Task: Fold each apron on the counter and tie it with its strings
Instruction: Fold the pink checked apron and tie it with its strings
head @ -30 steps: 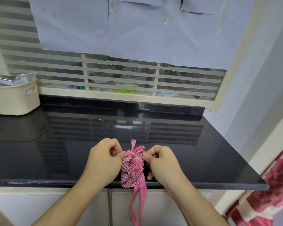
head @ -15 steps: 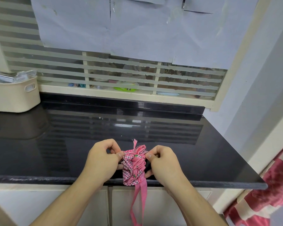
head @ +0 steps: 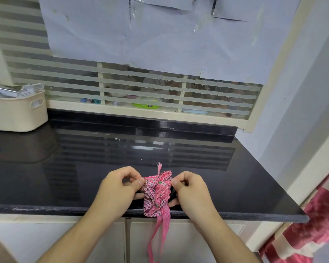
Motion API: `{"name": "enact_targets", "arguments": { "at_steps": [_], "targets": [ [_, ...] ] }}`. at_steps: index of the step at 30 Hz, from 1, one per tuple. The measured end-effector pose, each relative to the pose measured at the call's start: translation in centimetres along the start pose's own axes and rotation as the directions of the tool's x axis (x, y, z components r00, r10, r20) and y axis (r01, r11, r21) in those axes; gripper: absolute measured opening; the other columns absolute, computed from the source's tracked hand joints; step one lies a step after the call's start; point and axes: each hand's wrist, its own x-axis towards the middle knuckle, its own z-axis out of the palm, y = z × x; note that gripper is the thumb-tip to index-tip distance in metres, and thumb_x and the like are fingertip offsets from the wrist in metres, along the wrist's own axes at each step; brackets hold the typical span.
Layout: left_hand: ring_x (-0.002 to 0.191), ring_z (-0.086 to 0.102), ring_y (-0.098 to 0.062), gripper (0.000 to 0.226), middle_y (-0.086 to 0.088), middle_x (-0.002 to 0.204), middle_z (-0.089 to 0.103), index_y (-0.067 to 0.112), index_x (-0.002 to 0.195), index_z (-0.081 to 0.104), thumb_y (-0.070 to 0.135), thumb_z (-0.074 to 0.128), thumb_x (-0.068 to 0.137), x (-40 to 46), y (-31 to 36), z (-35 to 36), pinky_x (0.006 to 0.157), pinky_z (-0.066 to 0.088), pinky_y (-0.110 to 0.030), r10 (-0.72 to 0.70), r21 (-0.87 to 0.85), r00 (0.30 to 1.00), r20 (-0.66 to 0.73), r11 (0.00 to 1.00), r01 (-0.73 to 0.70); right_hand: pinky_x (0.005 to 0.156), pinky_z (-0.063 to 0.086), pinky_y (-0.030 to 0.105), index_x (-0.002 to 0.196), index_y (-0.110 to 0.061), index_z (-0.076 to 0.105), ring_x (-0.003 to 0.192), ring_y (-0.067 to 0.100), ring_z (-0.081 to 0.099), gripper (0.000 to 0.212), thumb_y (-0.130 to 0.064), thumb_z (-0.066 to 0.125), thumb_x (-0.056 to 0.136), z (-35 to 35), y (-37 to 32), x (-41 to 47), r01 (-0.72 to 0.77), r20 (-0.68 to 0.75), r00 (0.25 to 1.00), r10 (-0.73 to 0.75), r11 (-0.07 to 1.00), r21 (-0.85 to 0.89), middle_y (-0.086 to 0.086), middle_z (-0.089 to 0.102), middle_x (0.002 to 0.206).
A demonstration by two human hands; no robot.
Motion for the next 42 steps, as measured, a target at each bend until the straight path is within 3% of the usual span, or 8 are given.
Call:
{"name": "enact_targets", "arguments": {
  "at_steps": [3, 8, 16, 22, 26, 32, 38, 42],
  "targets": [
    [0.069, 0.078, -0.022, 0.026, -0.007, 0.076, 0.077, 0.015, 0.083, 0.076, 0.023, 0.062, 0.104, -0.2, 0.1, -0.4, 0.083, 0.064, -0.049, -0.079, 0.019, 0.997, -0.003, 0.997, 0.079, 0.078, 0.062, 0.051, 0.092, -0.003, 0.059, 0.059, 0.025, 0.074, 0.02, -0.012, 0.048, 0.107, 0.2, 0.3, -0.2, 0.023, -0.04, 0.999, -0.02, 0.997, 0.075, 0.009, 0.071, 0.078],
    [0.07, 0.071, -0.004, 0.042, 0.013, 0.076, 0.076, 0.026, 0.082, 0.077, 0.063, 0.061, 0.094, -1.5, 2.2, 0.1, 0.079, 0.059, -0.036, -0.046, 0.279, 0.985, 0.163, 0.96, -0.002, 0.067, 0.06, 0.036, 0.084, -0.008, 0.062, 0.065, 0.019, 0.063, 0.026, -0.007, 0.05, 0.107, 1.5, 0.0, -1.0, 0.1, -0.035, 0.995, -0.095, 0.966, 0.237, 0.005, 0.068, 0.072],
    [0.088, 0.077, -0.019, 0.007, 0.001, 0.092, 0.081, 0.024, 0.1, 0.079, 0.025, 0.074, 0.095, -2.0, 3.1, -0.5, 0.092, 0.061, -0.047, -0.003, 0.045, 0.982, 0.187, 0.999, -0.006, 0.098, 0.057, 0.046, 0.111, -0.004, 0.069, 0.103, 0.031, 0.071, 0.023, -0.014, 0.067, 0.09, 0.4, 0.2, -2.4, 0.159, 0.096, 0.958, -0.271, 0.778, 0.608, 0.017, 0.074, 0.11],
    [0.088, 0.079, -0.023, 0.015, -0.008, 0.093, 0.081, 0.01, 0.104, 0.079, 0.01, 0.064, 0.1, -3.2, 4.6, -0.4, 0.08, 0.066, -0.037, -0.027, -0.289, 0.994, 0.105, 0.956, 0.056, 0.071, 0.055, 0.026, 0.095, -0.02, 0.067, 0.073, 0.015, 0.069, 0.016, -0.008, 0.076, 0.088, 0.8, 1.2, -4.4, 0.217, 0.15, 0.96, -0.237, 0.967, 0.135, 0.005, 0.074, 0.084],
    [0.083, 0.079, -0.017, 0.013, -0.005, 0.091, 0.082, 0.011, 0.105, 0.076, 0.014, 0.065, 0.1, -3.6, 5.2, -1.8, 0.066, 0.064, -0.026, -0.045, -0.333, 0.999, 0.012, 0.942, 0.046, 0.054, 0.048, 0.031, 0.073, -0.007, 0.062, 0.052, 0.024, 0.056, 0.025, -0.006, 0.067, 0.098, -2.1, 0.2, -5.3, 0.215, 0.095, 0.965, -0.244, 0.946, 0.241, 0.012, 0.06, 0.061],
    [0.085, 0.08, -0.02, 0.021, -0.008, 0.092, 0.082, 0.006, 0.11, 0.073, 0.022, 0.073, 0.096, -5.2, 5.5, -2.7, 0.077, 0.065, -0.037, -0.093, -0.356, 0.994, 0.065, 0.928, 0.11, 0.053, 0.023, 0.03, 0.085, -0.014, 0.072, 0.054, 0.018, 0.031, 0.017, -0.012, 0.064, 0.1, -5.7, -2.1, -7.4, 0.242, 0.153, 0.949, -0.275, 0.949, 0.202, 0.005, 0.037, 0.064],
    [0.082, 0.08, -0.02, 0.022, -0.006, 0.089, 0.081, 0.006, 0.108, 0.071, 0.022, 0.075, 0.094, -7.1, 6.4, -3.5, 0.072, 0.065, -0.034, -0.084, -0.369, 0.996, 0.017, 0.926, 0.085, 0.069, 0.044, 0.008, 0.079, -0.035, 0.082, 0.081, 0.001, 0.066, 0.048, 0.003, 0.058, 0.095, -6.2, -3.3, -8.9, 0.34, -0.223, 0.915, -0.335, 0.94, -0.018, -0.017, 0.073, 0.088],
    [0.082, 0.08, -0.019, 0.021, -0.004, 0.089, 0.082, 0.009, 0.109, 0.071, 0.024, 0.075, 0.095, -8.4, 6.8, -4.5, 0.07, 0.064, -0.03, -0.087, -0.373, 0.996, 0.018, 0.924, 0.088, 0.068, 0.048, 0.02, 0.072, -0.031, 0.069, 0.078, 0.008, 0.063, 0.043, 0.002, 0.051, 0.093, -6.7, -3.5, -9.6, 0.273, -0.253, 0.893, -0.371, 0.896, -0.351, -0.01, 0.068, 0.086]
  ]
}}
